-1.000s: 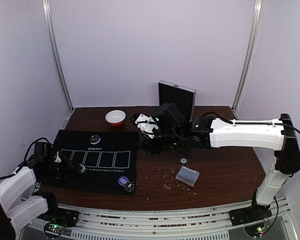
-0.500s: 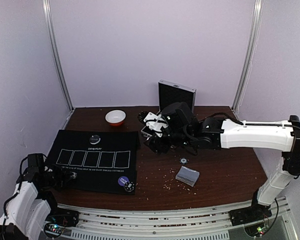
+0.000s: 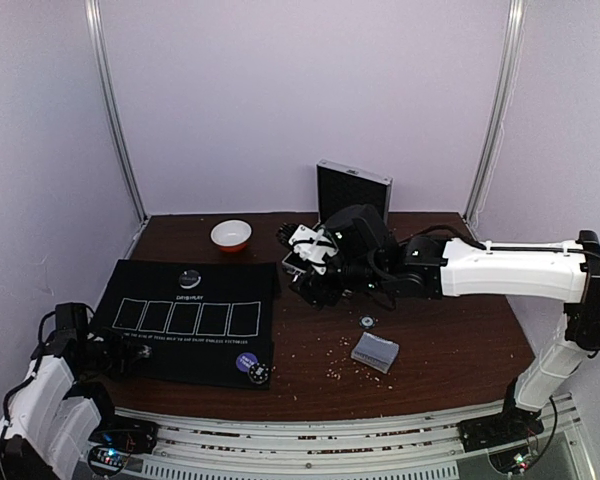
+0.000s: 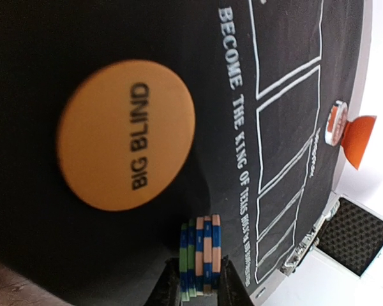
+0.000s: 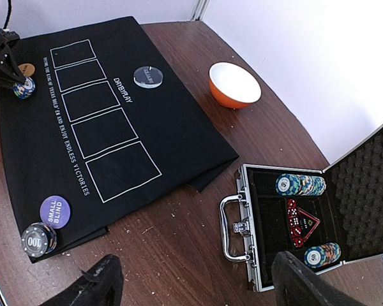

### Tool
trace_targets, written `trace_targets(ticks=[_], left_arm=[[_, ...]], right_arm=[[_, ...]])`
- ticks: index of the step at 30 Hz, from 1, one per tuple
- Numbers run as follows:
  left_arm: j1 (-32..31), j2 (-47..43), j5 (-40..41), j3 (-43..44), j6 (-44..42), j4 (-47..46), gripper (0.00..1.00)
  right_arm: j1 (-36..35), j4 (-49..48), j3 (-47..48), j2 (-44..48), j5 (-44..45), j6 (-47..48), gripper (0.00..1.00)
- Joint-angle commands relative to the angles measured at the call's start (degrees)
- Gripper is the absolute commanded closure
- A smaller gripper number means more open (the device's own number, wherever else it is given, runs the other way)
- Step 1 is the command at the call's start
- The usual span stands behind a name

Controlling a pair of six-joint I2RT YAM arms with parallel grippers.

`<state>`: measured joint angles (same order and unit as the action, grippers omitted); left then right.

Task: Distribute texas hold em gaming equipment
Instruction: Place the poker chips pile at the big blind area.

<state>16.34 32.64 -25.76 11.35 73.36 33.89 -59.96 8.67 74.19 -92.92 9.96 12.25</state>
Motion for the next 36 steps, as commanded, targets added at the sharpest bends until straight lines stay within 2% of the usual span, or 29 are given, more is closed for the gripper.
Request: trace_targets(ticks=[1,12,19,31,36], left_arm=[[0.5,0.3,8.4,1.9,-1.0,8.0,0.93],[0.4,-0.3,7.8,0.4,0.4,8.2,0.88],[0.4,-0.7,6.3,-2.0,1.6,6.9,0.73],[0.4,-1.0,6.5,-2.4,3.9,8.0,0.63],[0.4,-1.0,8.5,-1.3,4.5,10.6,0.55]], right_arm=[[0.5,-1.1,-0.8,1.8,-0.6,0.3,0.17],[0.5,-0.9,-0.1,1.4,-0.7,1.3,0.16],[0.5,-0.1,0.5,1.1,-0.5,1.5,0.16],[0.5,0.6,1.7,0.6,-1.2,2.0,0.15],[0.5,1.0,2.2,0.3,-1.6,2.3,0.15]])
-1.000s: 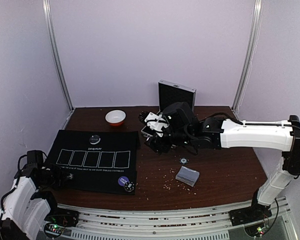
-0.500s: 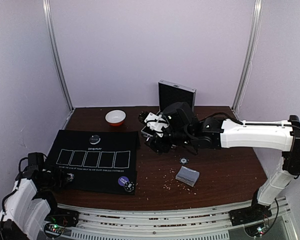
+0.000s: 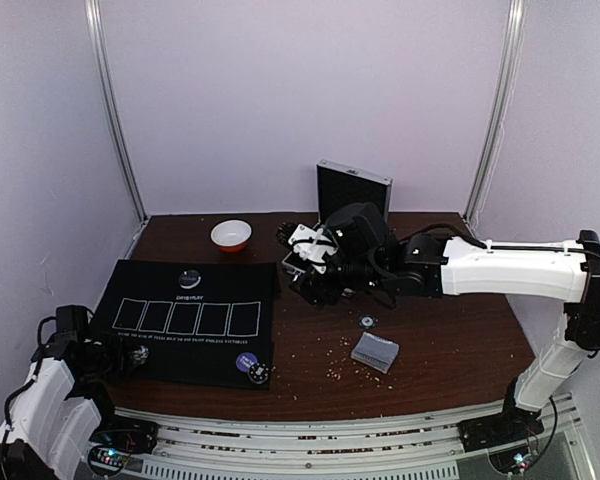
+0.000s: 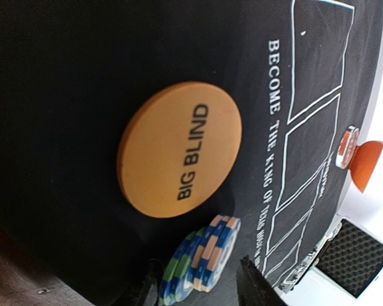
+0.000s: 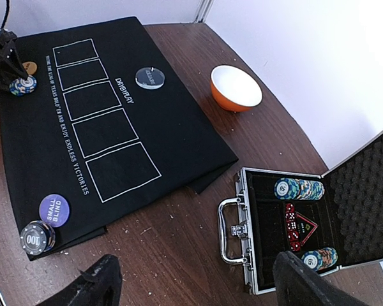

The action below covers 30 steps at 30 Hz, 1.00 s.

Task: Distribute texas hold em gaming equipment
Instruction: Place the poker chips pile at the big blind area.

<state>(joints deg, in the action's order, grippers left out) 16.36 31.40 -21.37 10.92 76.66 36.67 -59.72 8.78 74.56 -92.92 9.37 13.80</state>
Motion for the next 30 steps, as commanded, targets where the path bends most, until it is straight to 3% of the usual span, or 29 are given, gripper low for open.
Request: trace_targets(ticks=[1,10,15,19,23,30], left_arm=[[0.3,0.3,4.5,-0.3,1.2,8.3,0.54],[0.4,0.7,10.2,5.6,-0.8,11.9,0.32],[0.3,1.0,13.0,9.2,-3.9,12.0,0.31],[-0.4,1.3,17.8,14.8,-13.0,9.3,0.32],[-2.9,4.2,17.0,19.2,-23.0,3.2,0.35],[-15.3,25.4,22.7,30.4,-42.1,6.1,0.34]], right_arm=[[0.2,0.8,1.9,0.2,-1.1,0.7,0.15],[0.3,1.3,2.8,-0.3,-2.0,0.9,0.15],[0.2,1.6,3.0,-0.6,-2.4,1.0,0.15],[0.3,1.7,3.0,-0.8,-2.5,1.1,0.15],[0.3,1.8,2.9,-1.1,-3.0,1.4,0.15],[0.2,3.1,4.5,-2.3,-4.0,2.0,0.14]])
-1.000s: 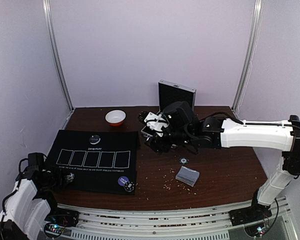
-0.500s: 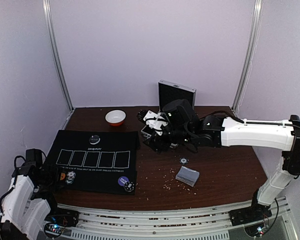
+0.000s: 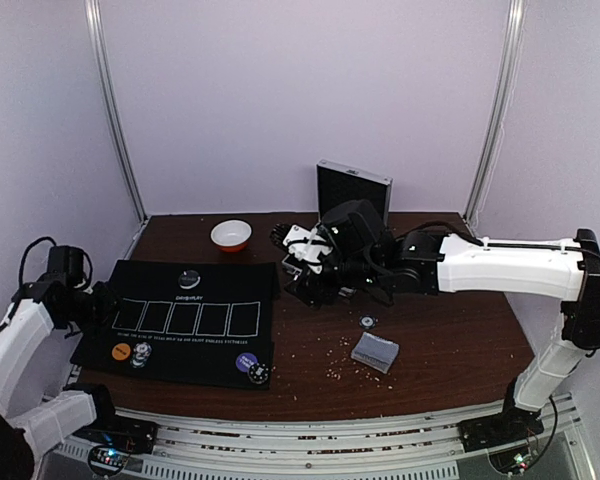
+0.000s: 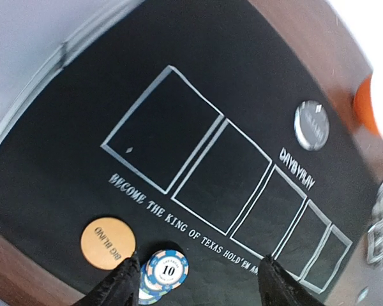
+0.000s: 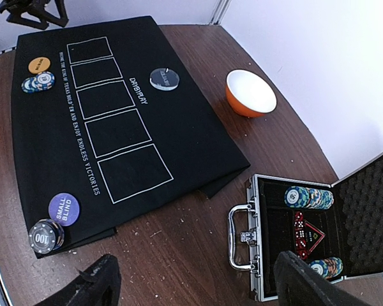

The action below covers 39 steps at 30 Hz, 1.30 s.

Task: Distribute texas hold em gaming equipment
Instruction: Place the poker chips pile at the big blind area, then adjust the poker chips pile in the big blind area.

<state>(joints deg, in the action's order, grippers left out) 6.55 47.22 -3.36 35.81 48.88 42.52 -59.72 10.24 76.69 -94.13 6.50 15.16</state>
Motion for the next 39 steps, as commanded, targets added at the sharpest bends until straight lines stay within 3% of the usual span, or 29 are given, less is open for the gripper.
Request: trace_targets(ticks=[1,8,15,20,24,39], left_arm=[[-6.8,11.9,5.3,7.3,-15.9,1.0,0.34],[-10.2,21.7,4.1,6.8,-20.8,1.5,0.44],[-11.9,30.9,4.9,7.5,-20.0,-0.6,0.45],[-12.0,32.3,5.6,6.1,-18.9,-2.1,0.63],[-12.5,32.3,5.4,5.1,-18.6,-2.5,0.70],[-13.9,35.0,4.2,6.2,-19.8,1.6,0.72]], right_arm=[[0.2,2.0,2.5,-1.2,-1.2,0.7,0.14],[0.1,3.1,3.3,-2.0,-1.3,0.0,0.14],[-0.5,3.9,3.7,-2.6,-1.1,-1.0,0.11],[-0.6,4.4,3.6,-2.5,-0.9,-1.0,0.11],[-0.6,4.3,3.6,-2.7,-0.7,-0.7,0.11],[-0.6,4.8,3.3,-2.4,0.5,0.3,0.10]])
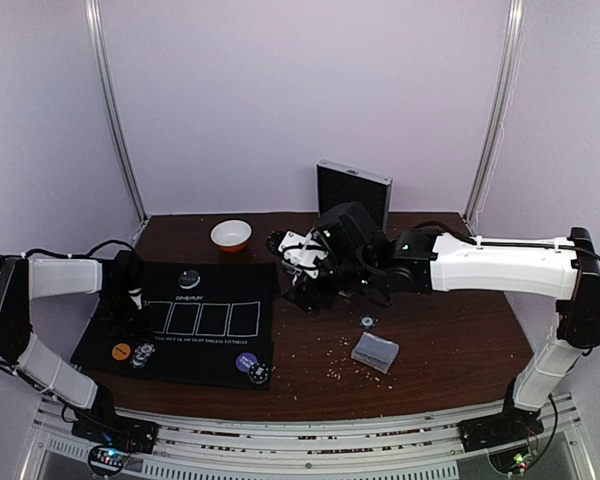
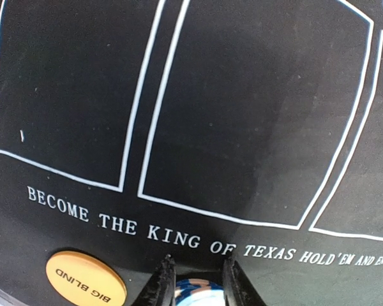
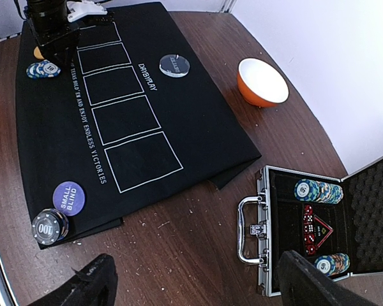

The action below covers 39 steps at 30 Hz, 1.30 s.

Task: Distribute texas hold em gaming equipment
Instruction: Adjust the poker chips pile in the big blind area.

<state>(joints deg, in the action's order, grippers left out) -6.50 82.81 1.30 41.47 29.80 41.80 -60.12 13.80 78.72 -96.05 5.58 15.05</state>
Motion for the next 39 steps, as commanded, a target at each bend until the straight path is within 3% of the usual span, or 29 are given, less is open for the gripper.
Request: trace_targets(ticks=[1,18,22,30,39], left_arm=[[-0.8,-0.9,-0.1,0.8,-0.6,3.0,0.72],[-1.8,-2.0,3.5,7.4,-3.7,6.3,0.73],[-6.7,-2.3,3.2,9.4,-4.8,5.9,0.70],[-18.2,6.6,3.6,9.2,-1.7,4.6,0.69],[-18.6,6.8,10.6,9.5,1.2,10.2,0.71]], right_arm=[[-0.3,1.1,1.1,-0.4,1.7,0.4,0.10],[-0.2,0.9,-0.8,0.6,2.9,0.3,0.10],[-0.2,1.1,-0.3,0.2,2.8,0.1,0.10],[-0.4,1.9,0.7,-0.7,2.1,-0.6,0.10],[-0.5,2.4,0.4,-0.5,2.5,-0.8,0.10]])
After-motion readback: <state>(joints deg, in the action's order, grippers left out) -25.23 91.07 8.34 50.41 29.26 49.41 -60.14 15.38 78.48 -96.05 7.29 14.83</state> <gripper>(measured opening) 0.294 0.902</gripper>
